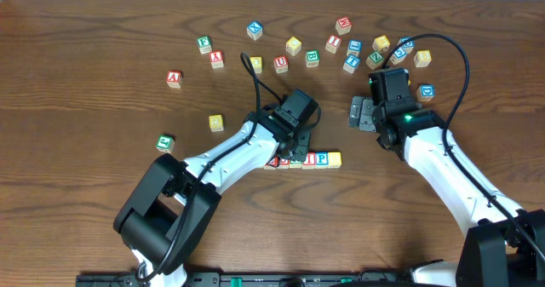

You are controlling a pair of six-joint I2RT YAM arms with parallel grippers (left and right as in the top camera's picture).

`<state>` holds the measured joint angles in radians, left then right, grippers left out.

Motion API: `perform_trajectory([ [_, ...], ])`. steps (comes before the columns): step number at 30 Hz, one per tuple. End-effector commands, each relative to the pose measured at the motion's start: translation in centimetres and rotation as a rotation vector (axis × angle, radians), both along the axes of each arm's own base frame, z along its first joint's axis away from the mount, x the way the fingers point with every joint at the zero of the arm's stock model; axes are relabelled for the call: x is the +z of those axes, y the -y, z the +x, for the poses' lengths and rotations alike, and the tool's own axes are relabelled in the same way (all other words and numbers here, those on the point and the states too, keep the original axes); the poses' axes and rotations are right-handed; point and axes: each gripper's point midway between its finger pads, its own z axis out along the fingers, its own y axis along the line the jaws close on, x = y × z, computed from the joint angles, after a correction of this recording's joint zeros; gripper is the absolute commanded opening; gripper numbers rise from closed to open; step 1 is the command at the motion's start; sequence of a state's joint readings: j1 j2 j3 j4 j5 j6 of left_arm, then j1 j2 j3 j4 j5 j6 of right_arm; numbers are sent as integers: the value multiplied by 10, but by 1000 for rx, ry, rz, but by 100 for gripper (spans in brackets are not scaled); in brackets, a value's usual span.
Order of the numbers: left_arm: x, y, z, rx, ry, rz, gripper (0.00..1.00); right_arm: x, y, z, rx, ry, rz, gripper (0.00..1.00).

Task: Spell out NEURIPS

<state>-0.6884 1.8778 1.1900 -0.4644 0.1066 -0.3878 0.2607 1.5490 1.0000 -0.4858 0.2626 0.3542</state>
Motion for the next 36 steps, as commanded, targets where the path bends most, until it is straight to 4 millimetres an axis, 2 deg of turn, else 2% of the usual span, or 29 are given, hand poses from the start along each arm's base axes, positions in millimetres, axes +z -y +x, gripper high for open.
perform_trajectory([
  [1,1,6,3,-12,-6,-12,8,6,4,5,-4,15,-16,99],
  [36,-1,3,0,-12,-19,0,7,6,4,5,-4,16,-16,99],
])
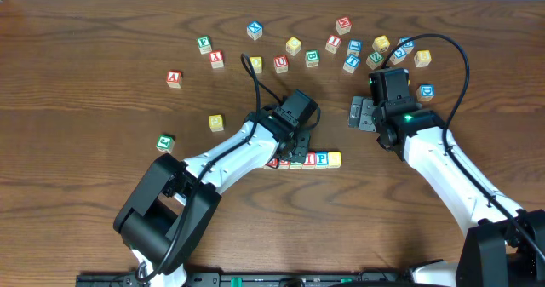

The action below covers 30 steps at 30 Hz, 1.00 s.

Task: Spell out NEURIPS

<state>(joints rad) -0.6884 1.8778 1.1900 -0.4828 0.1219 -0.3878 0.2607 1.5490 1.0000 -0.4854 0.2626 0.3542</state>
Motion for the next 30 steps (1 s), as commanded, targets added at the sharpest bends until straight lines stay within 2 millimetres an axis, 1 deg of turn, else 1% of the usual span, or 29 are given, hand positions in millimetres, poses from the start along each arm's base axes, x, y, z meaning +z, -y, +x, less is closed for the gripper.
perform_trajectory([
  [1,1,4,5,-8,5,-1,7,6,4,5,-4,16,-16,99],
  [10,4,7,14,-6,40,-12,7,6,4,6,-4,16,-16,99],
  [12,7,5,19,3,63,-1,7,6,4,5,-4,16,-17,99],
  [16,19,-2,39,22,134,38,7,6,4,6,-1,16,-19,99],
  [19,28,-15,51,48,157,84,8,6,4,6,1,16,-20,99],
  [23,32,-45,59,93,148,172,8,7,3,7,1,21,-19,99],
  [28,28,-89,57,158,103,294,7,7,3,7,1,22,-19,99],
  [30,27,-100,54,172,78,320,8,7,3,7,1,24,-18,99],
])
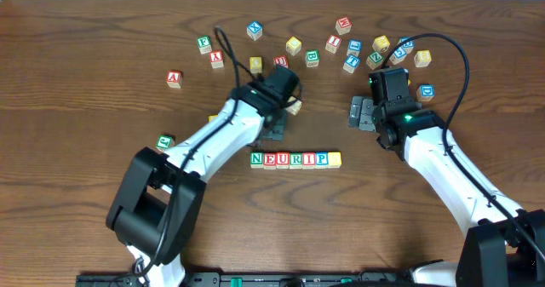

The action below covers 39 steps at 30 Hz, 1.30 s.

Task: Spell out NEURIPS
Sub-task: 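Lift the left gripper up and back, away from the row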

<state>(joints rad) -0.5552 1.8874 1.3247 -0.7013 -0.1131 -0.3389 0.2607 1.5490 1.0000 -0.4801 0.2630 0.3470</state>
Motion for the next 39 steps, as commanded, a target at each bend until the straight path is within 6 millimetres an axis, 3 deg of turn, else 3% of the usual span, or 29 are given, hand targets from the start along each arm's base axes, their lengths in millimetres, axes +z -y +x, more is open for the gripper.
perform_trajectory([
  [1,1,-23,6,31,1,76,8,7,3,6,-4,21,-15,99],
  [16,-3,-38,-14,71,-80,117,8,6,4,6,-4,17,-16,99],
  [27,-22,-48,-32,152,-121,128,7,6,4,6,-4,18,-16,99],
  [39,-26,-29,-39,117,-145,73,7,6,4,6,-4,18,-16,99],
])
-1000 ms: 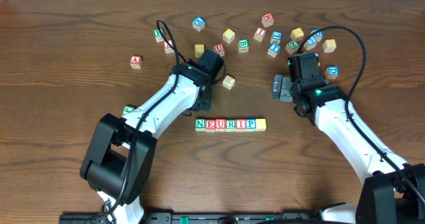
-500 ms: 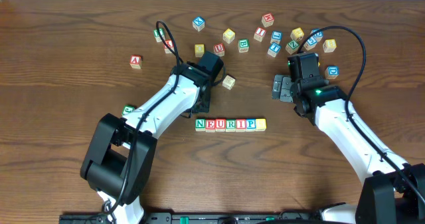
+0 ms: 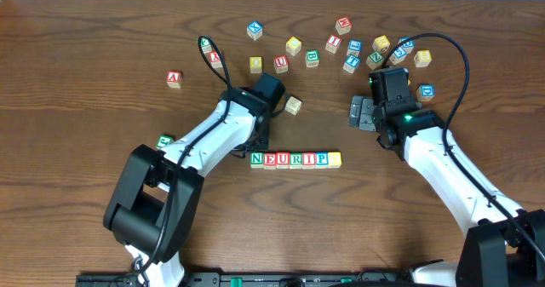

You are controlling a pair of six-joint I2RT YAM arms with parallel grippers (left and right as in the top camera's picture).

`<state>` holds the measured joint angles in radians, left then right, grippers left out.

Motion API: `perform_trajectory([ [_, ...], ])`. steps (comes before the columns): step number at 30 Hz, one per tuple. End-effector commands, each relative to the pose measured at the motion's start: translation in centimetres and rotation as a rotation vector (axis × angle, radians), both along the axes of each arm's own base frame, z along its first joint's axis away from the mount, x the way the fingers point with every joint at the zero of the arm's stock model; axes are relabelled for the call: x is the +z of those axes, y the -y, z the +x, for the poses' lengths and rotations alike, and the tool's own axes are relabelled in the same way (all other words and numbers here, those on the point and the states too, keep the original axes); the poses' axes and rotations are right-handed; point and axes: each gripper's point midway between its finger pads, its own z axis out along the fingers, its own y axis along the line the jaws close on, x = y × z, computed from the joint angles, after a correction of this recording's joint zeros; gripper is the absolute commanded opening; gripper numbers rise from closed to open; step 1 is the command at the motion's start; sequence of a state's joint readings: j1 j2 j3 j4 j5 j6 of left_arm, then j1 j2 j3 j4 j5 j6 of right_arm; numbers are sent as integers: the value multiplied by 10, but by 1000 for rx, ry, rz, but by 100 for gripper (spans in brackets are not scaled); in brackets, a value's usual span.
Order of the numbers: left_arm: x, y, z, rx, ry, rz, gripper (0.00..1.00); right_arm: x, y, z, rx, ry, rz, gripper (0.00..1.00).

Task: Spell out NEURIPS

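A row of letter blocks lies near the table's middle and reads N, E, U, R, I, P. A yellow block closes its right end; its letter is too small to read. My left gripper points down just left of and behind the N, apart from the row. Its fingers look open and empty, though the arm partly hides them. Well off to the right of the row, my right gripper is open and holds nothing.
Several loose letter blocks are scattered along the back, thickest at the back right. A tan block lies beside the left wrist. A red A block and a green block sit at the left.
My left gripper has moved a little left and towards the front, from behind the row to just off its N end. The row and the right arm have not moved.
At the first two moments my left gripper stood on the row's left half, hiding those letters. By the third it was behind the row, and N E U R I P plus the yellow block showed in full. Now it sits by the N end. The right arm stayed still.
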<state>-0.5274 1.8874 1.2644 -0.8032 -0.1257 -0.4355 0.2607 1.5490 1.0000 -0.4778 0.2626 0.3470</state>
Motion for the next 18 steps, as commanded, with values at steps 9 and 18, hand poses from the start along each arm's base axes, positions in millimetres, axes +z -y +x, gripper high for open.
perform_trajectory([
  [9,-11,9,-11,-25,-13,8,8,5,4,4,-4,8,-18,99],
  [18,-11,6,-9,-23,2,23,8,3,5,1,-4,-7,-22,99],
])
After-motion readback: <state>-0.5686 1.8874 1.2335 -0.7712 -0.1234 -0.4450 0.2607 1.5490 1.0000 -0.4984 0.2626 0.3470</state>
